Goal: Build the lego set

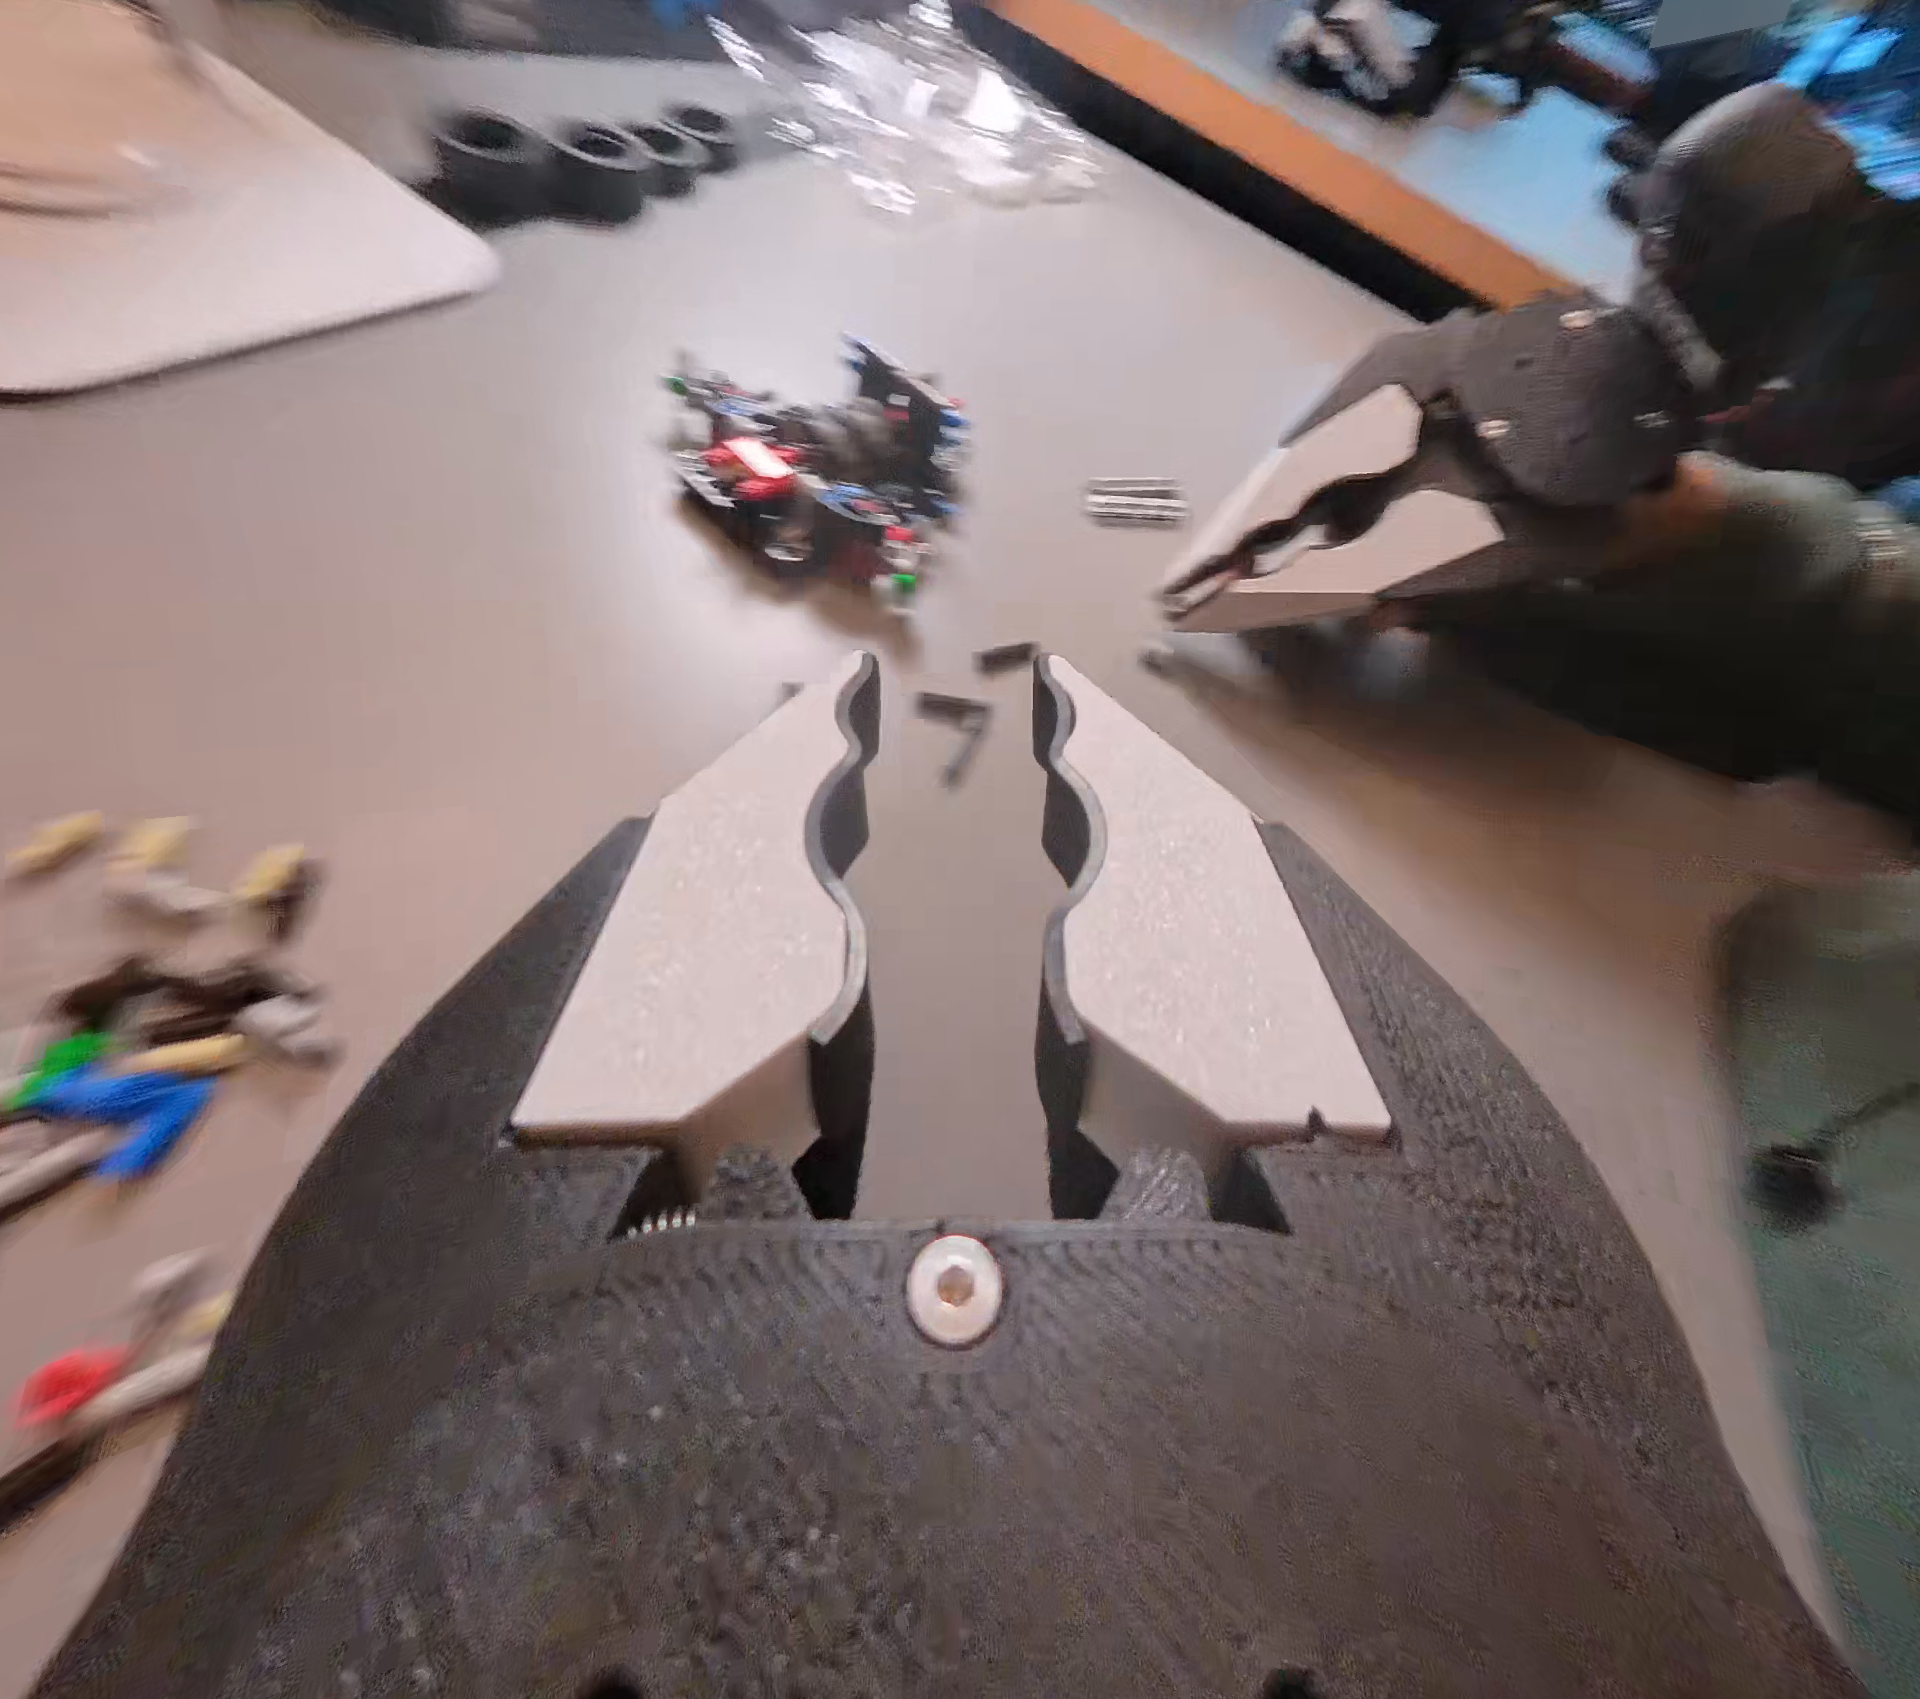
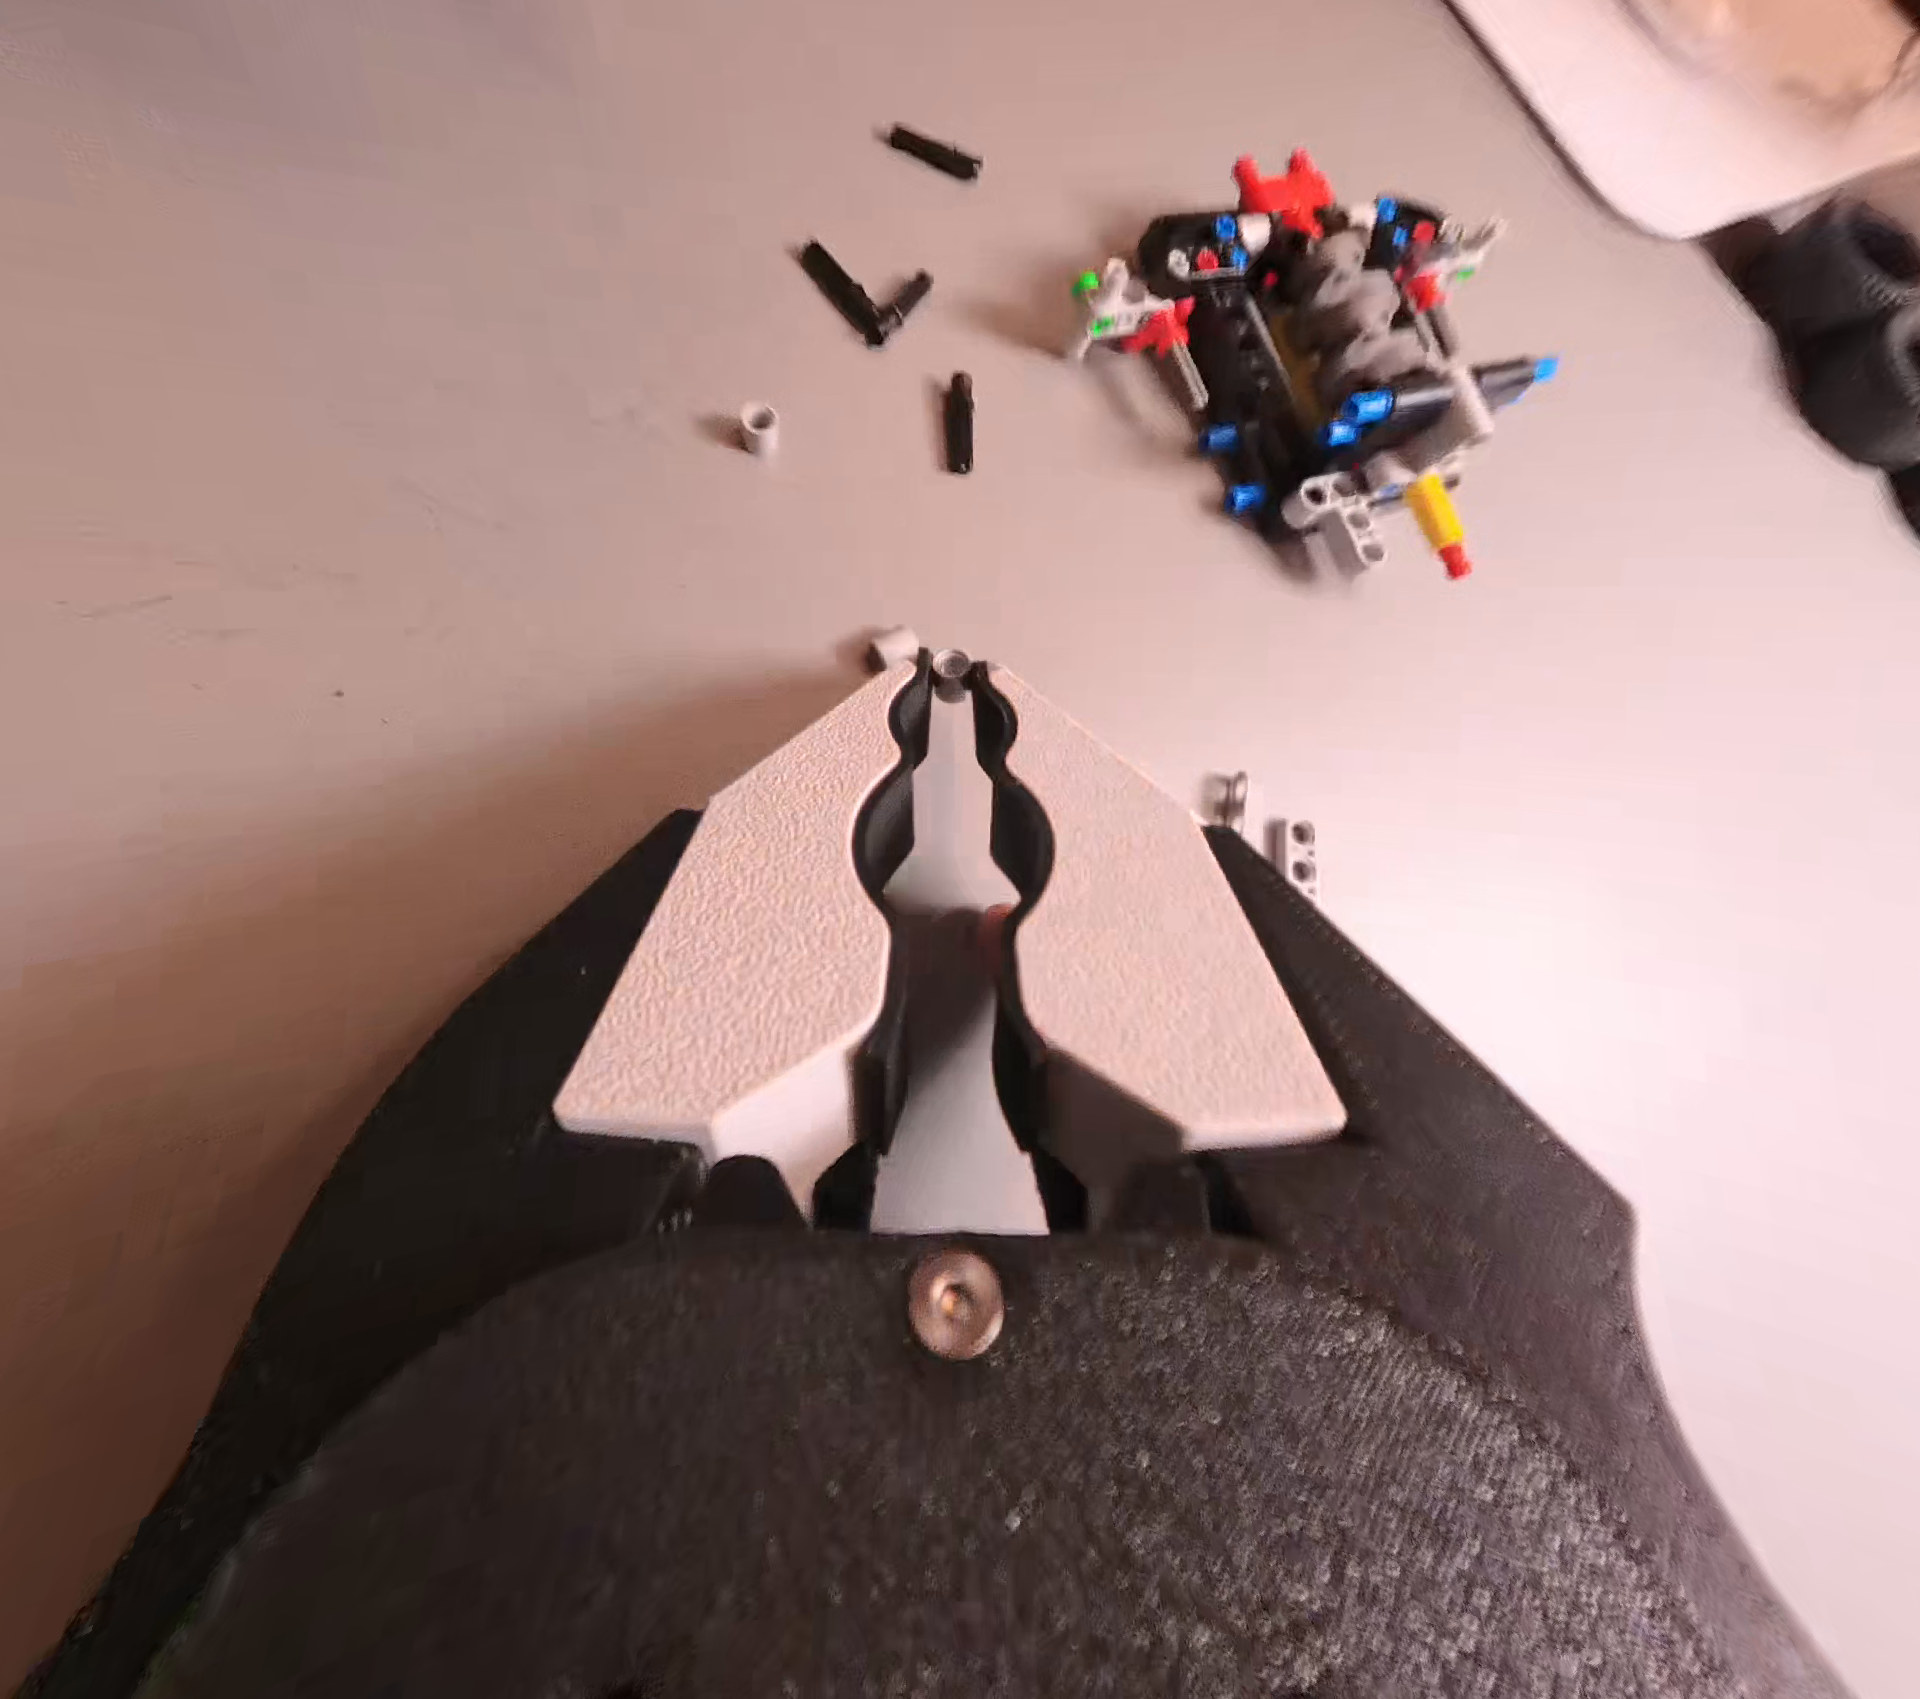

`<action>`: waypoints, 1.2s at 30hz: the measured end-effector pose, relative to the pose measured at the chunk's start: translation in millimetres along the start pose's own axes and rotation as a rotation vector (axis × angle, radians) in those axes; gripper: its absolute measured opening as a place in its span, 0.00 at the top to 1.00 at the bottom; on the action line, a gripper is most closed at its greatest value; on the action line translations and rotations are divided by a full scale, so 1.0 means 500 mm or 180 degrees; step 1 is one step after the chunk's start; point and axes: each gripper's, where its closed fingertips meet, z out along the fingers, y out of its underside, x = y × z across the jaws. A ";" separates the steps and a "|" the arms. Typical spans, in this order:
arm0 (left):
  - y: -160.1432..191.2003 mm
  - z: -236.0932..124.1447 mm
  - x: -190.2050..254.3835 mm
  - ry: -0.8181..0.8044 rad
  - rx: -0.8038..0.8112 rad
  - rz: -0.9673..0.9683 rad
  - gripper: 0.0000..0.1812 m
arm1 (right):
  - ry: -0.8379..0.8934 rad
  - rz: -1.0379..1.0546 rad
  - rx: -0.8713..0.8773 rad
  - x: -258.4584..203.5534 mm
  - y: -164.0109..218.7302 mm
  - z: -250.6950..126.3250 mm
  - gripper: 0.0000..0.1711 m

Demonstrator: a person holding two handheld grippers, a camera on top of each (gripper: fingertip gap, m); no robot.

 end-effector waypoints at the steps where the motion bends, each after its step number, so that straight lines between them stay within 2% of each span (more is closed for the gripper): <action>1: -0.008 -0.019 -0.027 -0.0202 0.0041 0.0093 0.85 | -0.0026 0.0024 -0.0046 0.003 0.002 0.000 0.97; 6: -0.022 -0.086 -0.098 -0.0575 0.0207 -0.0011 0.86 | -0.0218 -0.0026 -0.0466 0.001 0.021 0.005 0.97; 11: 0.000 -0.129 -0.169 -0.1162 0.0001 0.0257 0.86 | -0.0366 -0.0060 -0.0639 -0.002 0.022 0.008 0.97; 14: 0.010 -0.158 -0.211 -0.1514 -0.0127 0.0347 0.86 | -0.0418 -0.0020 -0.0581 -0.004 0.020 0.005 0.93; 18: 0.033 -0.194 -0.259 -0.1899 -0.0337 0.0375 0.89 | -0.0364 0.0161 -0.0069 0.015 -0.014 -0.024 0.92; 24: 0.099 -0.193 -0.296 -0.1994 -0.0858 0.0348 0.92 | -0.0186 0.0078 0.0599 0.037 -0.048 -0.078 0.91; 36: 0.099 -0.194 -0.323 -0.2029 -0.0958 0.0462 1.00 | -0.0164 0.0050 0.0639 0.034 -0.026 -0.085 0.91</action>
